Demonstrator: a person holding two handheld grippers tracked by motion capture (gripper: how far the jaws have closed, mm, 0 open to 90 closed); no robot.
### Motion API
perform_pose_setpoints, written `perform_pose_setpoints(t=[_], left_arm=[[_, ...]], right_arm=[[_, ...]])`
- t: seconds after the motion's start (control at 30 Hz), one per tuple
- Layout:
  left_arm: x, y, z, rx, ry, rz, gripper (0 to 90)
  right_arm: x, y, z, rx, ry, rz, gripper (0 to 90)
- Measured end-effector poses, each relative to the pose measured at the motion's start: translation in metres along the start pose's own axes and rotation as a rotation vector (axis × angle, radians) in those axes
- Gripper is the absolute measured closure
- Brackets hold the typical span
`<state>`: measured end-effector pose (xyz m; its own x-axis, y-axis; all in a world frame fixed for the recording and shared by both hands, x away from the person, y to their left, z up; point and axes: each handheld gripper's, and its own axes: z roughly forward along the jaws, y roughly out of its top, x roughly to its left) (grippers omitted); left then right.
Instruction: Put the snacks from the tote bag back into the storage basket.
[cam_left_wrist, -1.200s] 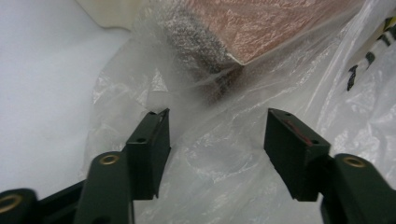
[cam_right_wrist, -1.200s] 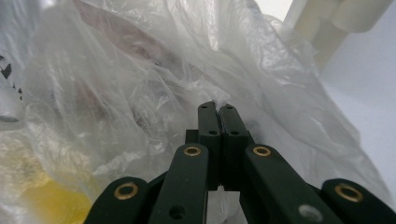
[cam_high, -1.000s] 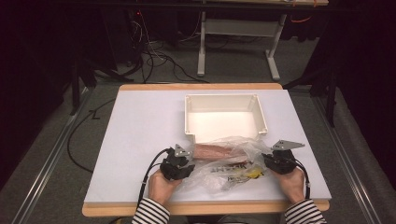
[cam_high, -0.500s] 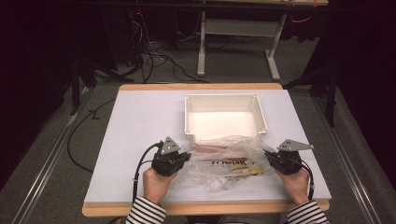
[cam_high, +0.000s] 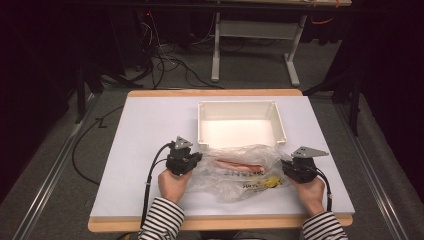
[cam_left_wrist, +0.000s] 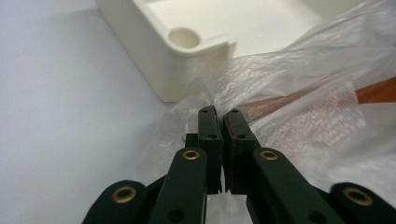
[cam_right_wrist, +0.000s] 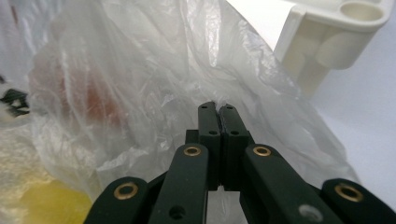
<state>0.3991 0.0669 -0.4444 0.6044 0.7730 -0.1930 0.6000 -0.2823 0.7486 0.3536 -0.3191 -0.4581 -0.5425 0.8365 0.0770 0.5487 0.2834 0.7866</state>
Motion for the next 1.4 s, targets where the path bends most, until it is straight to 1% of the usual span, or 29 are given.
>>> perform_pose_setpoints(t=[0.07, 0.13, 0.17, 0.23, 0.27, 0.37, 0.4, 0.43, 0.5, 0.6, 0.7, 0.73, 0.77, 0.8, 0.83, 0.87, 0.9, 0.97, 1.0, 1.07, 1.13, 1.17, 1.2, 1.23, 1.27, 1.33, 1.37, 1.4], left_arm=[[0.001, 0.0, 0.008, 0.011, 0.024, -0.005, 87.9], [0.002, -0.001, 0.015, 0.025, 0.028, -0.014, 88.2], [0.002, -0.001, 0.018, 0.033, 0.029, -0.012, 88.3], [0.001, -0.003, 0.024, 0.051, 0.021, -0.011, 88.5], [0.0, -0.004, 0.026, 0.057, 0.013, -0.011, 88.7], [-0.005, -0.01, 0.029, 0.061, -0.011, -0.009, 89.0], [-0.006, -0.013, 0.027, 0.064, -0.027, -0.008, 89.1], [-0.006, -0.013, 0.027, 0.064, -0.027, -0.008, 89.1], [-0.01, -0.016, 0.026, 0.077, -0.023, 0.027, 89.1], [-0.014, -0.018, 0.023, 0.088, -0.029, 0.052, 89.6], [-0.014, -0.023, 0.02, 0.084, -0.069, 0.026, 89.9], [-0.015, -0.025, 0.02, 0.083, -0.074, 0.028, 90.0], [-0.016, -0.027, 0.019, 0.084, -0.079, 0.03, 90.0], [-0.02, -0.031, 0.016, 0.086, -0.086, 0.033, 90.0], [-0.02, -0.031, 0.016, 0.086, -0.086, 0.033, 90.0], [-0.024, -0.035, 0.013, 0.089, -0.095, 0.039, 90.0], [-0.024, -0.035, 0.013, 0.089, -0.095, 0.039, 90.0], [-0.029, -0.04, 0.009, 0.095, -0.105, 0.052, 90.0], [-0.031, -0.042, 0.006, 0.101, -0.115, 0.057, 90.0], [-0.036, -0.046, 0.001, 0.113, -0.131, 0.065, 90.0], [-0.038, -0.046, -0.002, 0.122, -0.137, 0.077, 90.0], [-0.039, -0.046, -0.003, 0.118, -0.137, 0.083, 90.0], [-0.038, -0.042, -0.006, 0.093, -0.13, 0.082, 90.0], [-0.038, -0.042, -0.006, 0.093, -0.13, 0.082, 90.0], [-0.037, -0.038, -0.008, 0.072, -0.12, 0.08, 90.0], [-0.037, -0.032, -0.011, 0.04, -0.106, 0.073, 90.0], [-0.035, -0.028, -0.012, 0.024, -0.088, 0.073, 90.0], [-0.034, -0.026, -0.011, 0.018, -0.08, 0.071, 90.0]], right_arm=[[-0.001, 0.0, 0.004, 0.008, 0.0, 0.006, 90.0], [-0.001, 0.0, 0.007, 0.011, 0.002, 0.009, 90.0], [-0.001, 0.0, 0.008, 0.014, 0.004, 0.016, 90.0], [0.0, 0.0, 0.01, 0.014, 0.008, 0.024, 90.0], [0.0, 0.0, 0.013, 0.015, 0.02, 0.026, 90.0], [0.002, -0.001, 0.016, 0.021, 0.03, 0.026, 90.0], [0.004, -0.002, 0.017, 0.026, 0.042, 0.028, 90.0], [0.004, -0.002, 0.017, 0.026, 0.042, 0.028, 90.0], [0.007, -0.003, 0.018, 0.02, 0.059, 0.032, 90.0], [0.01, -0.005, 0.019, 0.021, 0.069, 0.027, 90.0], [0.009, -0.006, 0.018, 0.016, 0.08, 0.034, 90.0], [0.009, -0.007, 0.017, 0.015, 0.087, 0.046, 90.0], [0.008, -0.008, 0.017, 0.013, 0.091, 0.047, 90.0], [0.009, -0.009, 0.016, 0.013, 0.096, 0.052, 90.0], [0.009, -0.009, 0.016, 0.013, 0.096, 0.052, 90.0], [0.009, -0.01, 0.015, 0.014, 0.098, 0.052, 90.0], [0.009, -0.01, 0.015, 0.014, 0.098, 0.052, 90.0], [0.01, -0.012, 0.012, 0.016, 0.099, 0.057, 90.0], [0.01, -0.013, 0.011, 0.012, 0.104, 0.048, 90.0], [0.01, -0.015, 0.009, 0.016, 0.114, 0.05, 90.0], [0.011, -0.017, 0.005, 0.026, 0.12, 0.034, 90.0], [0.011, -0.017, 0.005, 0.026, 0.12, 0.034, 90.0], [0.011, -0.016, 0.004, 0.032, 0.111, 0.026, 90.0], [0.011, -0.016, 0.004, 0.032, 0.111, 0.026, 90.0], [0.01, -0.015, 0.004, 0.026, 0.106, 0.022, 90.0], [0.008, -0.013, 0.003, 0.011, 0.095, 0.033, 90.0], [0.007, -0.012, 0.002, 0.002, 0.09, 0.036, 90.0], [0.005, -0.009, 0.0, -0.012, 0.082, 0.043, 90.0]])
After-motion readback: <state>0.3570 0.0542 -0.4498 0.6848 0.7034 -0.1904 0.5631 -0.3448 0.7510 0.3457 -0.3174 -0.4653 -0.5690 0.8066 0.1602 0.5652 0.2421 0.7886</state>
